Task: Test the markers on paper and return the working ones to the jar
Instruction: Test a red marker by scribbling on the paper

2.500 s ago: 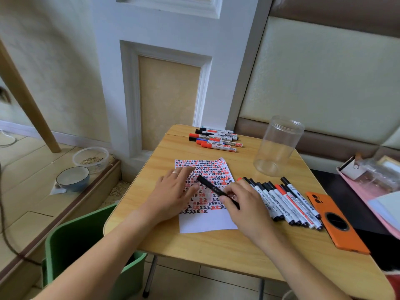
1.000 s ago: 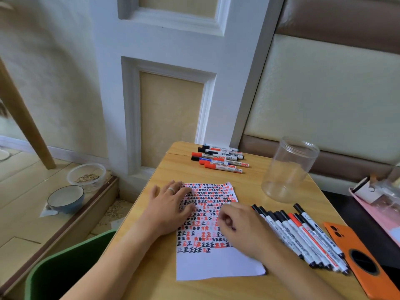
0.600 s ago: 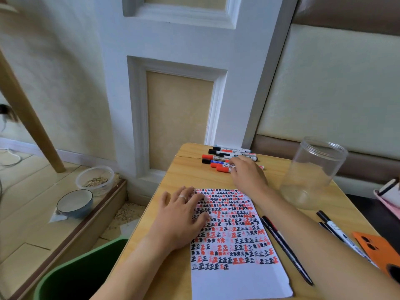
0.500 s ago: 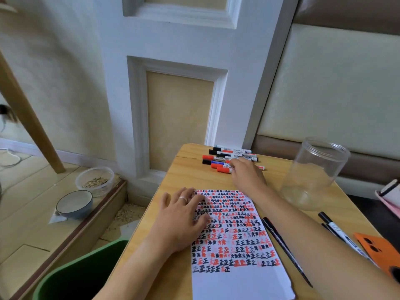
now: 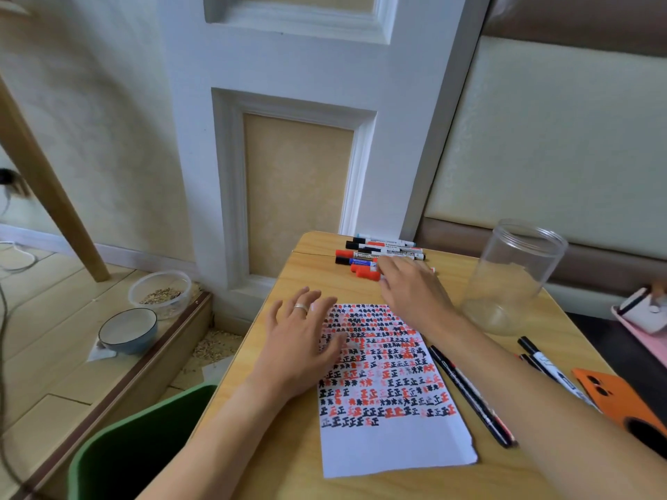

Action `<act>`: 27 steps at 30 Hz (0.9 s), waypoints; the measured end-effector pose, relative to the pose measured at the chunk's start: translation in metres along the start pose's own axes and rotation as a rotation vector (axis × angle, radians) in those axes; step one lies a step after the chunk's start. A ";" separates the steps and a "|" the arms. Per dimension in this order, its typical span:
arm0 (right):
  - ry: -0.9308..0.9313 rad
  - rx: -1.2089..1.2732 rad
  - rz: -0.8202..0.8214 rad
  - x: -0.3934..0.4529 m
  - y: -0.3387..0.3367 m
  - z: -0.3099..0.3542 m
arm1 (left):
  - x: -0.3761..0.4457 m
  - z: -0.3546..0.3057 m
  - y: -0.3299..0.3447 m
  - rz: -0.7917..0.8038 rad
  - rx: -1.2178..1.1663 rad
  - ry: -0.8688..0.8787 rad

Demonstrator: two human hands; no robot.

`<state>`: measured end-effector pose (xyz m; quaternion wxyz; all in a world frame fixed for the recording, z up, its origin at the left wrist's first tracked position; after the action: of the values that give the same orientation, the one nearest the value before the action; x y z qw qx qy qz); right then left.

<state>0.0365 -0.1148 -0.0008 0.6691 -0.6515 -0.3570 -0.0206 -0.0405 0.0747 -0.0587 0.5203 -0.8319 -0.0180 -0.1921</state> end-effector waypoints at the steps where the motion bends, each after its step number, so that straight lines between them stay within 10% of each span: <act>1: -0.075 0.013 -0.032 -0.011 -0.011 0.010 | -0.001 -0.003 -0.003 -0.051 -0.019 0.013; 16: -0.126 0.106 -0.035 -0.163 -0.089 0.075 | -0.065 -0.070 -0.008 0.270 -0.552 0.296; 27: -0.034 0.019 0.021 -0.176 -0.094 0.084 | -0.073 -0.077 0.003 0.072 -0.434 0.365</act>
<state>-0.1792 -0.1315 -0.0178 0.6692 -0.6492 -0.3615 0.0008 -0.1306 0.0184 -0.0559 0.3310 -0.8756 0.1470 -0.3195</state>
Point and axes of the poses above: each hand's wrist, its own x-axis towards the middle knuckle, its own y-axis out of the palm, z = x × y, the point moved 4 cm from there along x, towards the middle knuckle
